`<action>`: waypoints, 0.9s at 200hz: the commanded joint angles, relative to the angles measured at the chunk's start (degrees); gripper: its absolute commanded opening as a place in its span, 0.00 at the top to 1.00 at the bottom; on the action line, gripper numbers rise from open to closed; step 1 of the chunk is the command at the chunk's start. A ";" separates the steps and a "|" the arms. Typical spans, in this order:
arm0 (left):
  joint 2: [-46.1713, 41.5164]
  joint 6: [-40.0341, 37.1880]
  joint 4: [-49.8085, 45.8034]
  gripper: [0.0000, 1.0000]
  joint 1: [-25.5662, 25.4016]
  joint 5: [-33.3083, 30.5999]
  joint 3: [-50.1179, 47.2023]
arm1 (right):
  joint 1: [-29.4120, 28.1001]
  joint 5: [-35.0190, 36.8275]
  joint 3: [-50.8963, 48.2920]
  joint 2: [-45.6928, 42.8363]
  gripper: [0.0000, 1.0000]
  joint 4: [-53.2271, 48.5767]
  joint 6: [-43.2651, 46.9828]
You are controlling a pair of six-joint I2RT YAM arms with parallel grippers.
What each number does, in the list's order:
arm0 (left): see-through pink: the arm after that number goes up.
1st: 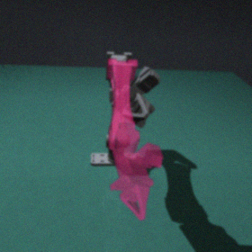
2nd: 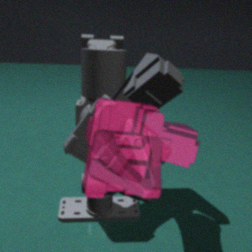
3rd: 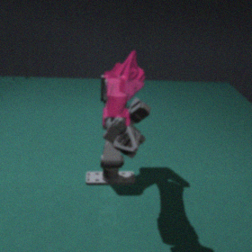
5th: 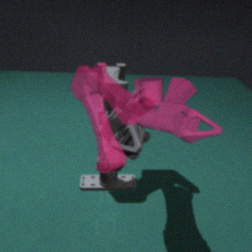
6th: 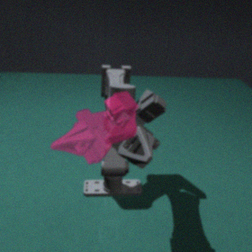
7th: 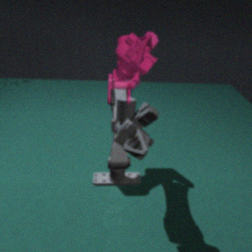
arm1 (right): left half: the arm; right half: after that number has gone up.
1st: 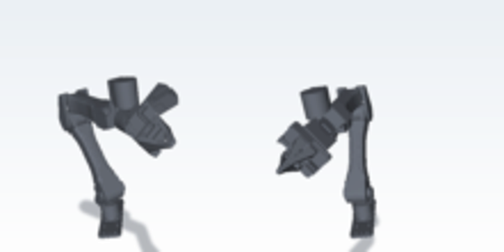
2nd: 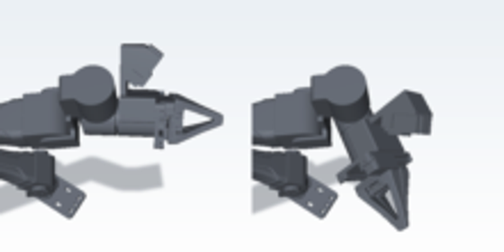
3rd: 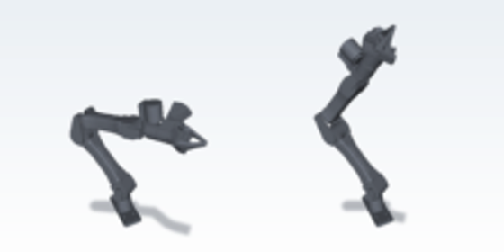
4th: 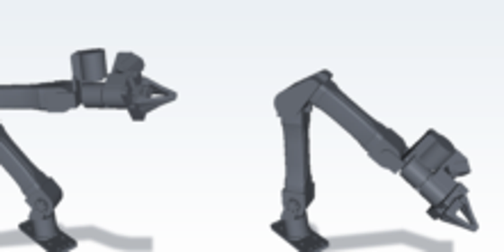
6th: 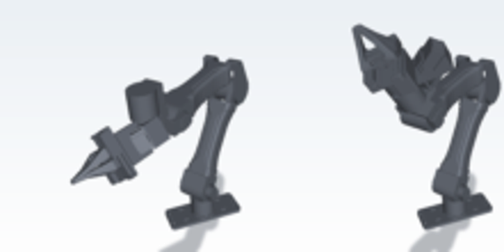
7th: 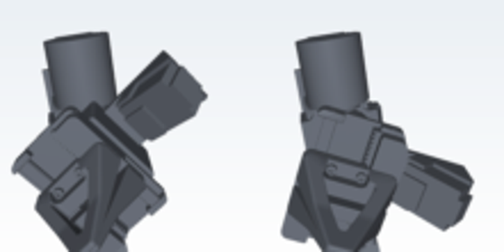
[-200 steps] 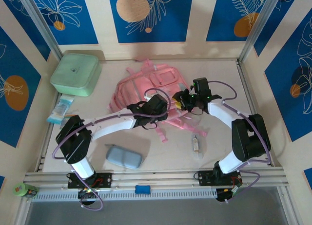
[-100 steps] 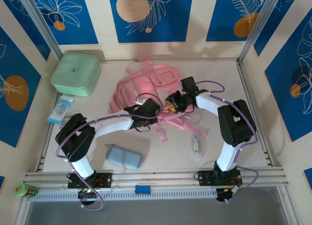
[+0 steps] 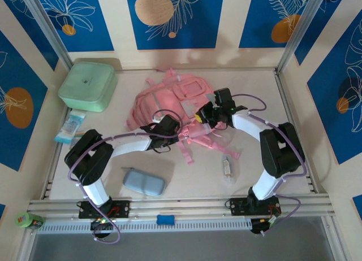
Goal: Pack books, pencil case, and school supplies into a backpack
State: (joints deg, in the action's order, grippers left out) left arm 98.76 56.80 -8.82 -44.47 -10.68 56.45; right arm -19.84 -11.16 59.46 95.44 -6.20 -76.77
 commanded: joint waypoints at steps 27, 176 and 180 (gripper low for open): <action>-2.91 -8.24 -1.89 0.75 2.71 0.31 4.12 | 1.09 -4.32 -1.59 -6.12 1.00 9.93 -6.52; 6.03 -0.39 -13.39 0.61 -11.05 -8.11 25.44 | 0.29 -0.92 -4.82 -12.72 1.00 8.62 -10.15; 6.49 -0.05 -14.16 0.61 -10.99 -8.50 25.96 | 0.38 -0.89 -4.99 -12.81 1.00 8.73 -10.28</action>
State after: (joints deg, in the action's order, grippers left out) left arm 102.52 54.48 -20.67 -55.31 -17.67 79.50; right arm -20.05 -9.63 53.45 86.76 -0.51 -86.00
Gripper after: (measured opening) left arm 0.394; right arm 0.052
